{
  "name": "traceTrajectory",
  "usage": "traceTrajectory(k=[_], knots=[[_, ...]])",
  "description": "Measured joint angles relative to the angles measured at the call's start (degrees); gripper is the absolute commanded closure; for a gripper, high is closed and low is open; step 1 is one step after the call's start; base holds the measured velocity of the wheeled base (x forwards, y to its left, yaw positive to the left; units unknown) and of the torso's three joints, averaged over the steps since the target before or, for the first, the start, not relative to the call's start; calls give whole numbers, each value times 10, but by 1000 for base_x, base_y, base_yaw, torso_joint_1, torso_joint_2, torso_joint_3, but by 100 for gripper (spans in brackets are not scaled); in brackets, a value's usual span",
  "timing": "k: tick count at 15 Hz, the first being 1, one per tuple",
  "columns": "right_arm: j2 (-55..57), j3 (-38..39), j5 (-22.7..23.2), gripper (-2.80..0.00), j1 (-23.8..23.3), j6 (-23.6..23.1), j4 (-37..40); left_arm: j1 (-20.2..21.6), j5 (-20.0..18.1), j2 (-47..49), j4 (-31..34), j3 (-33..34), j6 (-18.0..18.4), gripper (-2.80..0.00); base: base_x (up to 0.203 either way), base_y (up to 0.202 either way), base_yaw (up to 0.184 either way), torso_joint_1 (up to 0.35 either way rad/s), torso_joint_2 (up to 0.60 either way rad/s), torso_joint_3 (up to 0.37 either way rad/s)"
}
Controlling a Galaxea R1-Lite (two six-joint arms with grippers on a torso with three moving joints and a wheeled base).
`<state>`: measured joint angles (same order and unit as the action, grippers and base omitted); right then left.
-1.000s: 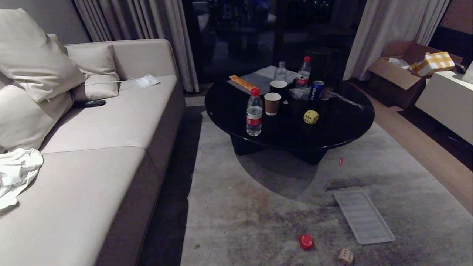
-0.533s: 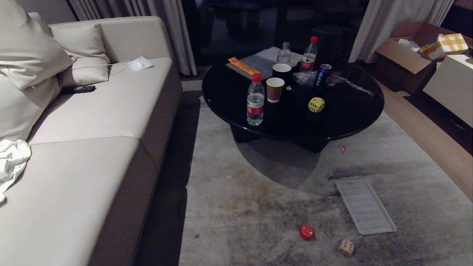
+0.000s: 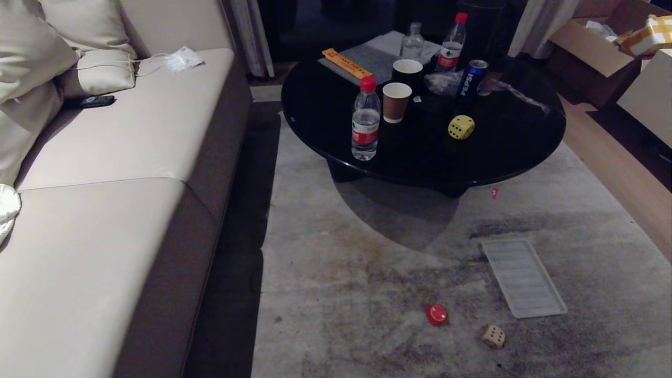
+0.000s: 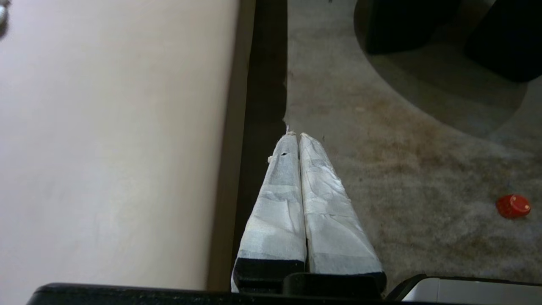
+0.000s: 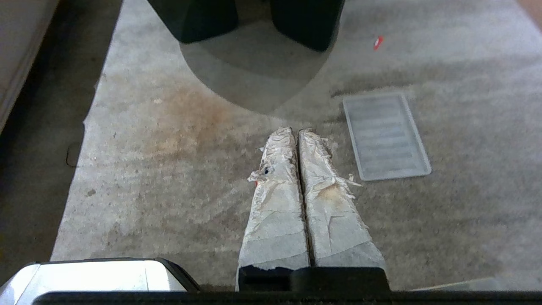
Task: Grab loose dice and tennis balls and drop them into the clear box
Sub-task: Find toys out of the box
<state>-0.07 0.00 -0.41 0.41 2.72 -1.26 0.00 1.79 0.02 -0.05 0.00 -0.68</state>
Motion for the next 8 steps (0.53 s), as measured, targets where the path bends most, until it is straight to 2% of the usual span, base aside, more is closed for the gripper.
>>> traceTrajectory(k=[8], knots=[[0,0,-1,0,0,3,0,0,0,0,0,0,0,0,0,0,0,2,4,-193]])
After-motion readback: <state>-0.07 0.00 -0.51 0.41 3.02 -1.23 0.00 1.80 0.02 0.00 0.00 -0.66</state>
